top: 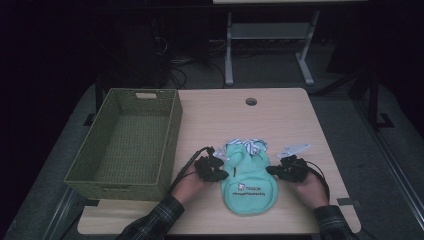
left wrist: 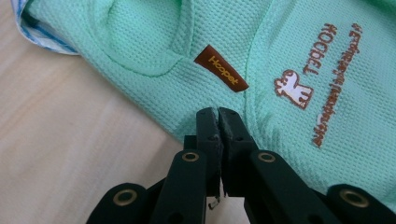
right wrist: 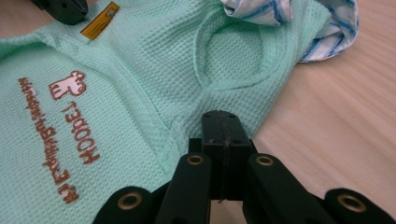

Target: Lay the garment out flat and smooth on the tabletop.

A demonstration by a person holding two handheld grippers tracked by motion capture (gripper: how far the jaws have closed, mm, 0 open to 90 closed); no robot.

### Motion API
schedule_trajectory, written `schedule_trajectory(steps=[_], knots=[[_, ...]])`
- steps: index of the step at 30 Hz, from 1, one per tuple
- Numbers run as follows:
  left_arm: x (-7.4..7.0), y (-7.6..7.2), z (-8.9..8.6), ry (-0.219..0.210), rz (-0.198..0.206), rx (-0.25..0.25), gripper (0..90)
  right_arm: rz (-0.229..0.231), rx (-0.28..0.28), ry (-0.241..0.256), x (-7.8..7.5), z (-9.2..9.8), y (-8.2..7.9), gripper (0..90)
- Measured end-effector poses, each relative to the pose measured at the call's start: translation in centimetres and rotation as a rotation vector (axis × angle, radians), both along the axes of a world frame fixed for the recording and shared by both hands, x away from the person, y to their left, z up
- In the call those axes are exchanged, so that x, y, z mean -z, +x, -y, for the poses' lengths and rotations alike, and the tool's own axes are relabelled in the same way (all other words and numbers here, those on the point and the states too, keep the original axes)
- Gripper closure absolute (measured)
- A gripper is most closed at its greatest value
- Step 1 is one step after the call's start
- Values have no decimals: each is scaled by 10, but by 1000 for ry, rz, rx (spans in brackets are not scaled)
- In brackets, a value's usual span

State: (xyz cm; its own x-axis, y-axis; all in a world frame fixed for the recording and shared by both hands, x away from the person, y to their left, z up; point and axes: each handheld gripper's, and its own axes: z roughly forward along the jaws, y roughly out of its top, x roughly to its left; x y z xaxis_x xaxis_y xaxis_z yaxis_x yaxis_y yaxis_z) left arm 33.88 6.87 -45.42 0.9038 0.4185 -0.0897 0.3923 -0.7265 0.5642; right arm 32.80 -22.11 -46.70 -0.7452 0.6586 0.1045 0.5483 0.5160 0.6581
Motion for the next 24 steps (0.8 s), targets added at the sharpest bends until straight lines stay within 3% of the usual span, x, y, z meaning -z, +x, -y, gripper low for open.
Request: schedule_trajectory(steps=[2,11,15,24], knots=[[-1,-3,-1,15,-2,15,872,5,-12,-3,0,-1,-1,897],[-2,-13,-5,11,-29,23,839,6,-60,-31,-2,-10,-14,880],[-2,-11,-6,-10,-40,10,805,-5,-56,-13,-4,-8,-13,847],[-13,0,-14,-51,-32,-12,710,26,-48,27,-13,-4,-9,756]])
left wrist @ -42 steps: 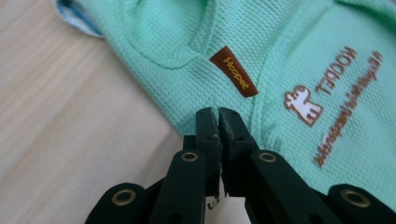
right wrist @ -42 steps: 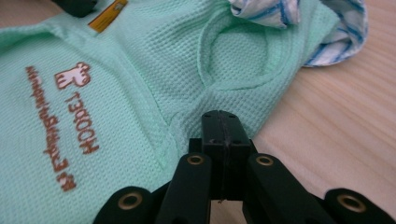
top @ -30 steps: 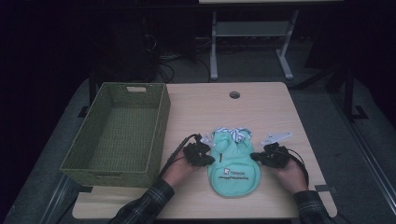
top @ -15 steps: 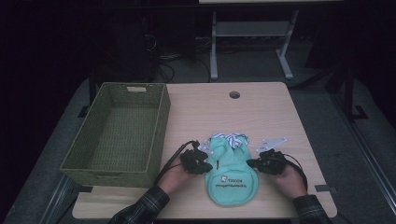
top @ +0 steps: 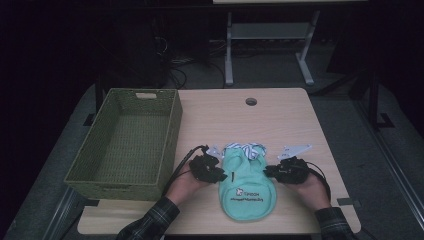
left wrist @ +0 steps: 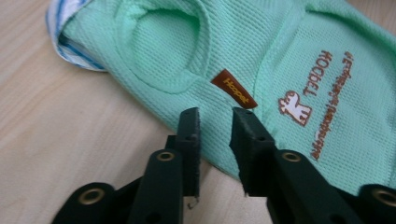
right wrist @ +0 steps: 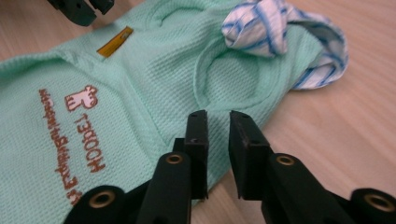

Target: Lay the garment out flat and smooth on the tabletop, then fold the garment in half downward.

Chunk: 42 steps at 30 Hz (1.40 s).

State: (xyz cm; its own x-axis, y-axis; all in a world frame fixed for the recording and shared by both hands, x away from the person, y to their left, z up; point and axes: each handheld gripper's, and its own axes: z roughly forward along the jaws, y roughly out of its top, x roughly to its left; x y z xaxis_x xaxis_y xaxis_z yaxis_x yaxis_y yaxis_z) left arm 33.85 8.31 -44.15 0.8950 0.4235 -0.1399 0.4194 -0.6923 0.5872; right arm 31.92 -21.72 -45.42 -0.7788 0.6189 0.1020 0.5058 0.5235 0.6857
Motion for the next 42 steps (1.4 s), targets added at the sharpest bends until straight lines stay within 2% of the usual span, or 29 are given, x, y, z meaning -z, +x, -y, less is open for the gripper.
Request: schedule_trajectory(steps=[3,4,5,6,10,13,15,19,21,23,26,28,34,36,37,42], knots=[[-2,4,-1,-31,-6,-13,663,9,-1,11,-4,2,3,730],[-4,6,-1,-17,0,5,648,10,5,9,-5,3,4,722],[-4,7,-1,-27,7,-6,634,12,9,13,-7,3,5,720],[-6,9,-2,-16,20,2,621,21,7,16,-8,5,7,718],[-8,16,-3,-49,26,-6,596,21,19,26,-12,6,13,705],[-9,22,-3,-60,60,2,549,12,26,28,-15,6,20,693],[-9,26,-2,-53,79,-1,541,14,27,26,-17,7,23,687],[-12,35,1,-57,72,-9,543,16,29,14,-19,8,32,672],[-12,39,3,-49,89,-15,532,15,37,12,-19,9,37,662],[-12,44,5,-46,101,-23,532,14,42,27,-18,11,42,655],[-10,51,9,-52,93,-40,530,6,53,39,-17,11,48,651],[-11,58,11,-39,91,-39,529,8,48,36,-16,10,51,648],[-12,76,16,-37,105,-72,523,8,48,38,-15,3,61,645],[-12,82,17,-35,98,-86,522,11,47,39,-14,0,68,645],[-11,85,17,-26,99,-88,522,11,47,39,-14,0,68,645],[-4,96,19,-34,84,-114,513,12,49,52,-13,-5,79,648]])
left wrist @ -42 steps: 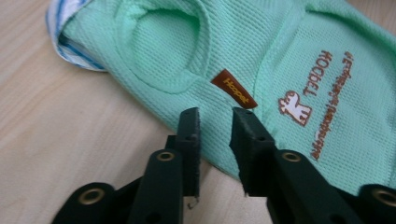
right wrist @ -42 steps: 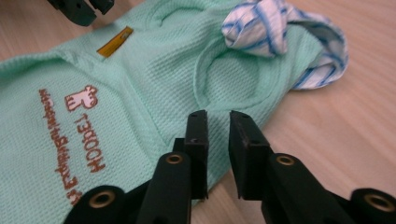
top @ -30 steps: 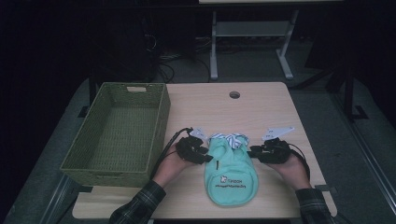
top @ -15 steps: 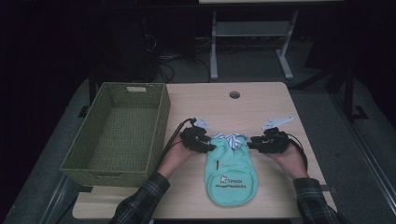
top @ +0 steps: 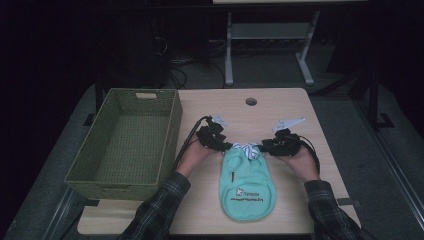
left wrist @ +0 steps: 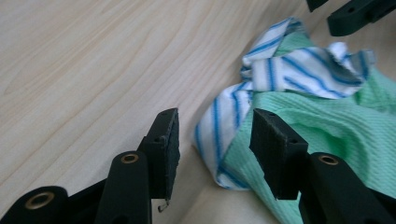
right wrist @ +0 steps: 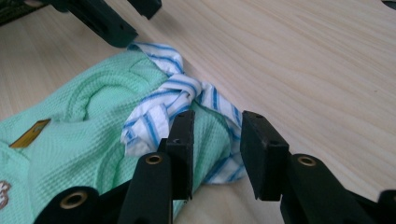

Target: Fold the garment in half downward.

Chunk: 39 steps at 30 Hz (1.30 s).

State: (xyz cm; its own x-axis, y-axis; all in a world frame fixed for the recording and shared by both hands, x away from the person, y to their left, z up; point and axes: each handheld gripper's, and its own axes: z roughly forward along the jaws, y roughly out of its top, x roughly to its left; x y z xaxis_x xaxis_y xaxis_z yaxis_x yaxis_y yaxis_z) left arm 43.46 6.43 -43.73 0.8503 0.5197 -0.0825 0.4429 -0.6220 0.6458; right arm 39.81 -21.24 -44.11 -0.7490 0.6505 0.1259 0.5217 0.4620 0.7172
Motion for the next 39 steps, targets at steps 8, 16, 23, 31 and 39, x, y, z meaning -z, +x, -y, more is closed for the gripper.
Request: schedule_trajectory(steps=[8,16,23,31,39], knots=[[17,8,6,27,-43,14,473,-10,-6,1,1,-5,1,648],[20,4,12,96,3,54,565,0,-5,3,-4,-2,-4,647],[20,3,12,71,-34,45,818,-10,-15,18,-9,0,-19,671],[21,3,9,46,-34,25,843,-5,-81,36,-9,-16,-38,869],[20,2,8,21,-38,13,845,-22,-149,30,-1,-42,-44,897]])
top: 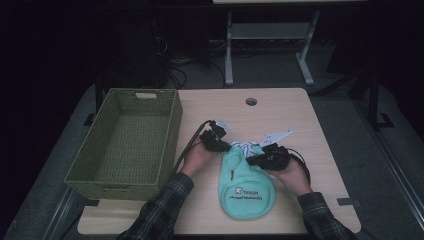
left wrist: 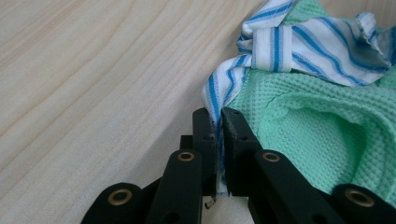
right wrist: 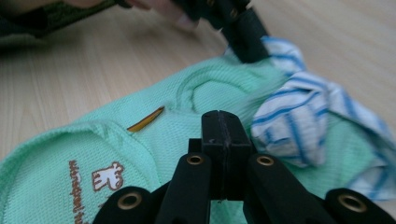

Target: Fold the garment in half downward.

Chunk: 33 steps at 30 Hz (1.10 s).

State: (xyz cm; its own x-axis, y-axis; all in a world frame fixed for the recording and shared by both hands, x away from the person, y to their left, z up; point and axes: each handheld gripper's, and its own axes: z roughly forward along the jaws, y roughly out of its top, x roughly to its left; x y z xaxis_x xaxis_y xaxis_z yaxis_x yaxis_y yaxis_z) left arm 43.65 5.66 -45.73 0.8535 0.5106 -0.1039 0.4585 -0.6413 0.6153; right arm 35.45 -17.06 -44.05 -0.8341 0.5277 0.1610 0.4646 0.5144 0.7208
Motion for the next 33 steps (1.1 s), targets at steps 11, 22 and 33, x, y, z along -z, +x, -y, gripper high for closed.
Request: schedule_trajectory(steps=[11,22,33], knots=[[-15,-1,-6,-95,12,-13,850,-47,-31,-81,24,-15,-2,898],[-49,-18,-18,-161,65,9,853,19,0,-143,24,-19,4,899],[-68,-36,-23,-207,83,57,853,27,27,-152,24,-13,18,897]])
